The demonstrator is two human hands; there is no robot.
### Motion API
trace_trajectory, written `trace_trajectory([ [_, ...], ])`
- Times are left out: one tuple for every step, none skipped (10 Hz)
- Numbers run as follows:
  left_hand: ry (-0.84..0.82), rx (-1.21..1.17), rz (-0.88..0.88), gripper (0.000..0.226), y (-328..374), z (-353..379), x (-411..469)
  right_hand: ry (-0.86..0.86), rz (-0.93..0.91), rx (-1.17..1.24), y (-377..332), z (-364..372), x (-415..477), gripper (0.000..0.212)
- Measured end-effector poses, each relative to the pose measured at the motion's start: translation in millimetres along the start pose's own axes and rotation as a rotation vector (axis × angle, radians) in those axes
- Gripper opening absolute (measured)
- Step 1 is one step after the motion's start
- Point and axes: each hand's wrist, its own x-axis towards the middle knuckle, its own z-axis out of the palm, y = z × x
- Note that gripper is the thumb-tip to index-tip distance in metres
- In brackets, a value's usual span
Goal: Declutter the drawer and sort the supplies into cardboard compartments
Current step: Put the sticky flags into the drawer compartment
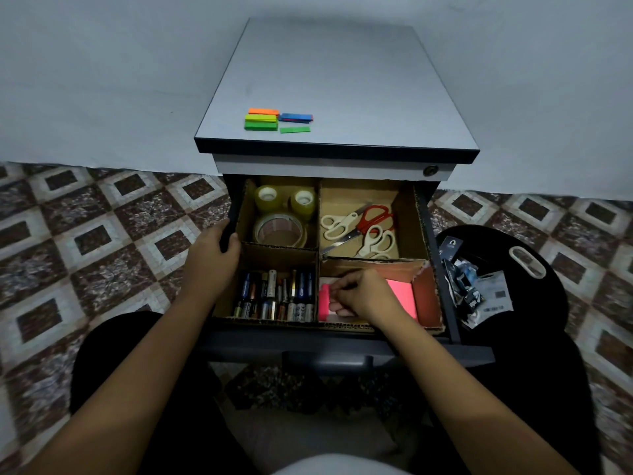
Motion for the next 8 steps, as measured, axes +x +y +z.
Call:
trace_trajectory([
  [-0.002,-0.002,-0.003,0.043,0.4,0.2,0.0,-0.043,0.021,0.05,-1.5,-1.2,-0.5,0.012],
  [-0.001,0.01,0.002,0.043,0.3,0.0,-0.3,-0.062,0.02,0.058,-2.5,-0.9,-1.0,0.008],
  [0.0,0.013,0.005,0.043,-0.2,0.0,-0.1,-0.008,-0.009,-0.021,1.5,0.6,1.6,0.016],
  [-0.005,0.014,0.009,0.043,-1.5,0.3,0.5,0.061,-0.104,-0.257,5.0,2.2,4.2,0.018],
  [-0.004,0.014,0.016,0.043,-2.1,0.6,1.1,0.08,-0.172,-0.452,1.5,4.0,1.9,0.006],
  [-0.002,0.018,0.013,0.043,-1.8,0.8,1.0,0.089,-0.196,-0.522,0.0,5.6,2.3,0.013],
  [0.004,0.024,0.013,0.043,-1.0,1.1,1.0,0.084,-0.2,-0.549,-0.3,6.3,5.2,0.015],
  [0.005,0.02,0.02,0.043,-1.1,1.4,1.3,0.084,-0.19,-0.539,0.0,6.7,8.8,0.015],
])
